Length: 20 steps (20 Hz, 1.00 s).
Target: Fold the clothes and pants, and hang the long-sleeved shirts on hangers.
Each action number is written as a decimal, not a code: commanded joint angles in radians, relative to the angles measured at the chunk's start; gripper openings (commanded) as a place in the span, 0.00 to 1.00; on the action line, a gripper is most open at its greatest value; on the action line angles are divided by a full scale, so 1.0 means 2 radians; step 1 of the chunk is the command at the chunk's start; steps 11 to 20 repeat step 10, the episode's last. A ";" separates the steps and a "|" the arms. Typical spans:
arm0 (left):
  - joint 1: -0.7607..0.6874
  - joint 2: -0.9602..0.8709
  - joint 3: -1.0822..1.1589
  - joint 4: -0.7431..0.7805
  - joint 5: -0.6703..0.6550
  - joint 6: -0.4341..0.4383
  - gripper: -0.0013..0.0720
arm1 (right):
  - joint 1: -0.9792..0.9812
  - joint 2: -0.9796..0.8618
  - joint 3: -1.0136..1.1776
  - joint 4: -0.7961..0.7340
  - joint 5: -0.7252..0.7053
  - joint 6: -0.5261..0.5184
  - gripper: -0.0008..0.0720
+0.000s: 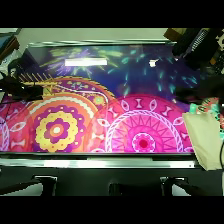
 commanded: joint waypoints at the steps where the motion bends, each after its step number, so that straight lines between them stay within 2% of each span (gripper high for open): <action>1: -0.012 -0.001 -0.022 0.042 -0.001 0.001 0.04 | 0.094 -0.001 0.002 0.006 -0.020 -0.017 0.07; 5: -0.012 -0.001 -0.022 0.042 -0.001 0.001 0.04 | 0.114 -0.001 0.002 0.010 -0.044 -0.014 0.07; 20: -0.012 -0.001 -0.022 0.042 -0.001 0.001 0.04 | 0.114 -0.001 0.002 0.006 -0.043 -0.014 0.07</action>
